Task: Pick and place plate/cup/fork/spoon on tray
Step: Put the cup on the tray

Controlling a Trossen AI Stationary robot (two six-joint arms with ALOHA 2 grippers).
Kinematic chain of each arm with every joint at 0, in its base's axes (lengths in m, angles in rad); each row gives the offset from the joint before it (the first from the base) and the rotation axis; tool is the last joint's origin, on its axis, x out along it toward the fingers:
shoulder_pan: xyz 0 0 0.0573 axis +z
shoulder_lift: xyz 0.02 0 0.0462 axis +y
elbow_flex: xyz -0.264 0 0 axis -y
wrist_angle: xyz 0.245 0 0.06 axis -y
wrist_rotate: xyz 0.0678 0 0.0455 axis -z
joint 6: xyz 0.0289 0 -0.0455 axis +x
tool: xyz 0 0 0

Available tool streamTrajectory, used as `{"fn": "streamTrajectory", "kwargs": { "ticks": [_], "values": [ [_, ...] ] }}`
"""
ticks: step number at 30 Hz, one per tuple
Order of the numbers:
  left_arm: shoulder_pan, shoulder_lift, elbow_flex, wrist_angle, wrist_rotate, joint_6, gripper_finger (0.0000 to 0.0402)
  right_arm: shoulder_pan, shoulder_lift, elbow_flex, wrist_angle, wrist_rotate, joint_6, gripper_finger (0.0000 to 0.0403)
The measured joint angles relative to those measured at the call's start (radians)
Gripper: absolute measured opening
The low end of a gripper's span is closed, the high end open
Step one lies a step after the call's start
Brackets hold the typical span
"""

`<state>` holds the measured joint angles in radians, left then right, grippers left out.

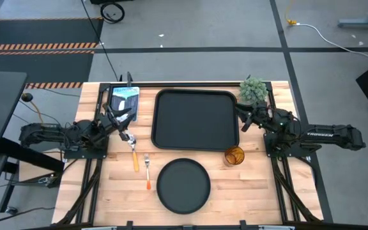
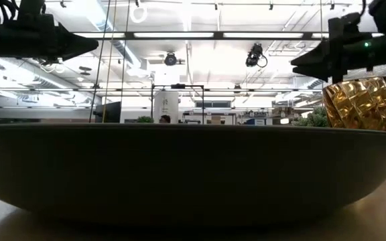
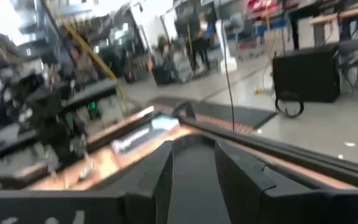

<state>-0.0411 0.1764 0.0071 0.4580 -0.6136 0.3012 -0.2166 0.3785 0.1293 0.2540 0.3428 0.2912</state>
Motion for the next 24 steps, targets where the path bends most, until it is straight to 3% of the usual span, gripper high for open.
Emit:
{"fn": "streamTrajectory", "kwargs": {
  "ticks": [11,24],
  "values": [
    [0.082,0.0,0.0,0.001,0.0,0.052,0.0142,0.063,0.226,0.292,-0.426,-0.065,-0.032,0.0125],
    [0.093,0.0,0.0,0.093,0.001,0.01,0.0142,0.142,0.414,0.538,-0.685,-0.171,-0.109,0.013]
  ]
}}
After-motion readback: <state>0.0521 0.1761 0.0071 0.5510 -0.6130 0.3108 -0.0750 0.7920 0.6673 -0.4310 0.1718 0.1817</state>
